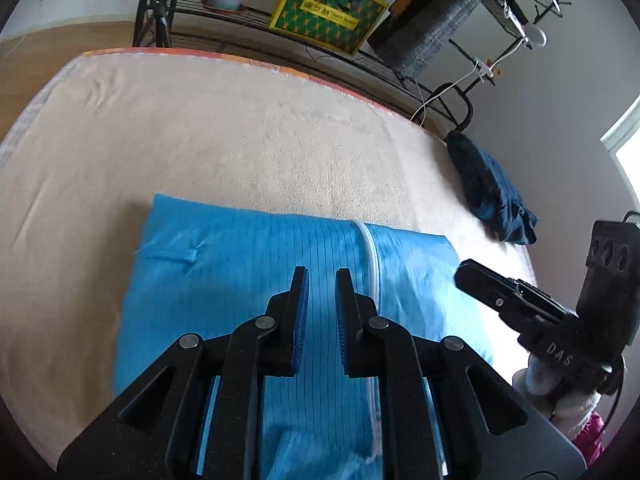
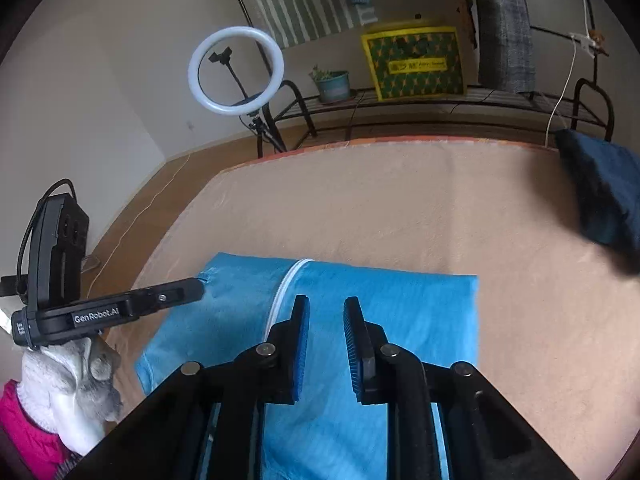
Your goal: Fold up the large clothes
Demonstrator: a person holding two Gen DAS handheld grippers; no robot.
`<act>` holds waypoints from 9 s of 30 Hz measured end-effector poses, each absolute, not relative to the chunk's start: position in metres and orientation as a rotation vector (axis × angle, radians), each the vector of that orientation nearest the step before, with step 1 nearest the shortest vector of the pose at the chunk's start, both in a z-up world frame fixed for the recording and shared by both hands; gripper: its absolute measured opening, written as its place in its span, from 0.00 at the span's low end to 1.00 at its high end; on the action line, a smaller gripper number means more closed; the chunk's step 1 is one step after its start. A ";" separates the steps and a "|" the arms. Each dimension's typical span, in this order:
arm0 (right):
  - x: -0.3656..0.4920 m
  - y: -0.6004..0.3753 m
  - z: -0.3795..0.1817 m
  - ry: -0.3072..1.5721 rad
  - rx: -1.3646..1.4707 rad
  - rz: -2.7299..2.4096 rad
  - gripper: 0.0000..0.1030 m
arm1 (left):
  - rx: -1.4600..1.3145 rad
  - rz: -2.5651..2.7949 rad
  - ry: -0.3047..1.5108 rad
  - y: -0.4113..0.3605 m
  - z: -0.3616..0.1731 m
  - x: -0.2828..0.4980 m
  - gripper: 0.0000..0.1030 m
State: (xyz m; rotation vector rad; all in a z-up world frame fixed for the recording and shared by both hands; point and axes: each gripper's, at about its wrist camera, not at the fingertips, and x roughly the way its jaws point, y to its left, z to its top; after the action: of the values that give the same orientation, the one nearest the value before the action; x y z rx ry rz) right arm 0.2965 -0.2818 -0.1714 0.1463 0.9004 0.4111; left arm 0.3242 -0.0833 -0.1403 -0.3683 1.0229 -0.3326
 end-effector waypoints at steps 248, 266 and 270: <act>0.012 -0.434 0.160 0.376 0.049 -0.207 1.00 | 0.040 -0.580 0.293 -0.164 0.189 0.051 1.00; 0.078 -0.426 0.053 0.444 0.086 -0.290 1.00 | 0.061 -0.464 0.391 -0.189 0.080 0.114 1.00; 0.087 -0.429 0.034 0.440 0.090 -0.328 1.00 | 0.050 -0.448 0.421 -0.193 0.060 0.129 1.00</act>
State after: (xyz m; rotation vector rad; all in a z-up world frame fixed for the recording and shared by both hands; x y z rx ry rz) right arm 0.0867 -0.4287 0.0335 0.0896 0.4396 -0.3277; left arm 0.1288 -0.1929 0.0601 0.0499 0.4211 -0.4479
